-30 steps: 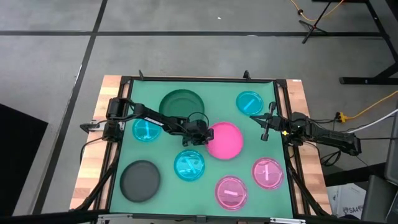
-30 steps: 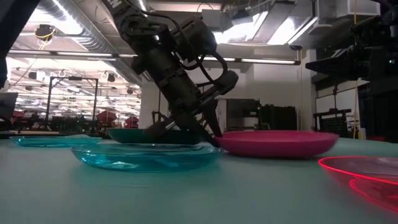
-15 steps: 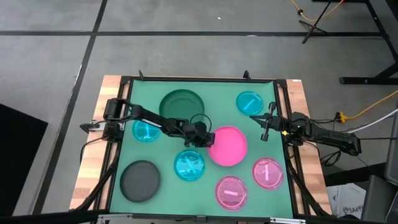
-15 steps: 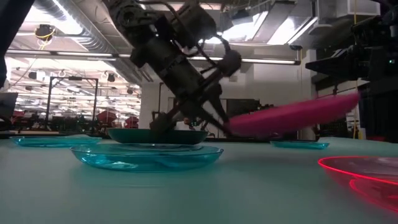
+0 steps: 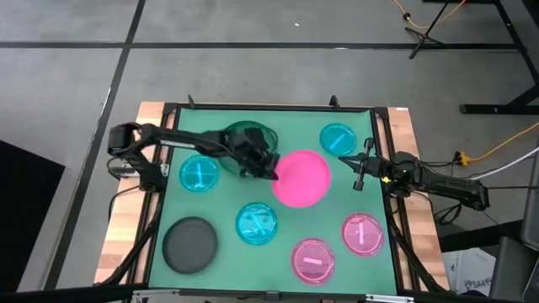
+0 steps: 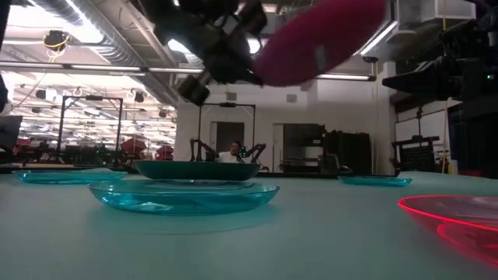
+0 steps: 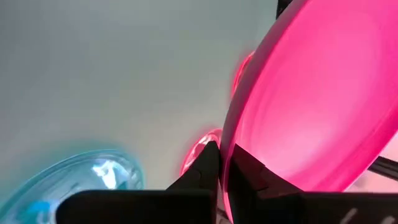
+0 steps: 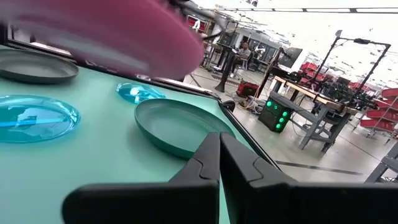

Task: Stack plastic plates
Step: Stack the pink plate on top of the green plate

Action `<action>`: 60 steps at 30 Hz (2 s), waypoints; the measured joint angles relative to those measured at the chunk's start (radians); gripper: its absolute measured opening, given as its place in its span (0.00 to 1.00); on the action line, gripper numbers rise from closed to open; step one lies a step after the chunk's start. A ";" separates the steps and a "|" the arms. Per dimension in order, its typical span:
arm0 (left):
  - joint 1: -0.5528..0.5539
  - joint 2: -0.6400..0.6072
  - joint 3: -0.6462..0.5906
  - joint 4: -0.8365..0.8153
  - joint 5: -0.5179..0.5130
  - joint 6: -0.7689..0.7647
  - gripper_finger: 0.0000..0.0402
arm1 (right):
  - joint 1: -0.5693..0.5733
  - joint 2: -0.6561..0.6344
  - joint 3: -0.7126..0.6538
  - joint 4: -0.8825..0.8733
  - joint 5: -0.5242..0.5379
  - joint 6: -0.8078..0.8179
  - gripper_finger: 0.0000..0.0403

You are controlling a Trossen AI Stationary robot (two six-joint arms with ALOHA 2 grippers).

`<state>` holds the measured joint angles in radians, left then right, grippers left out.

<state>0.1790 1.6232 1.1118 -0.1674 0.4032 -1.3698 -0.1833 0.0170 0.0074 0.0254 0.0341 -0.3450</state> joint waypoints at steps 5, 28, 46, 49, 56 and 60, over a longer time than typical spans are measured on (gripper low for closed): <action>0.126 -0.111 0.000 -0.204 -0.002 0.126 0.01 | 0.000 0.000 0.000 0.000 0.000 0.000 0.00; 0.502 -0.137 0.000 -0.722 -0.307 0.622 0.01 | 0.000 0.000 0.000 -0.003 0.000 0.000 0.00; 0.494 0.038 0.000 -0.703 -0.299 0.670 0.01 | 0.000 0.000 0.000 -0.005 0.000 0.000 0.00; 0.494 0.066 0.000 -0.702 -0.297 0.672 0.01 | 0.000 0.000 0.000 -0.005 0.000 0.000 0.00; 0.494 0.074 0.000 -0.705 -0.308 0.673 0.06 | 0.000 0.000 0.000 -0.005 0.000 0.000 0.00; 0.495 0.075 0.000 -0.709 -0.321 0.673 0.10 | 0.000 0.000 0.000 -0.005 0.000 0.000 0.00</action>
<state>0.6739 1.6981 1.1118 -0.8768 0.0825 -0.6968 -0.1833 0.0170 0.0074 0.0208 0.0338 -0.3454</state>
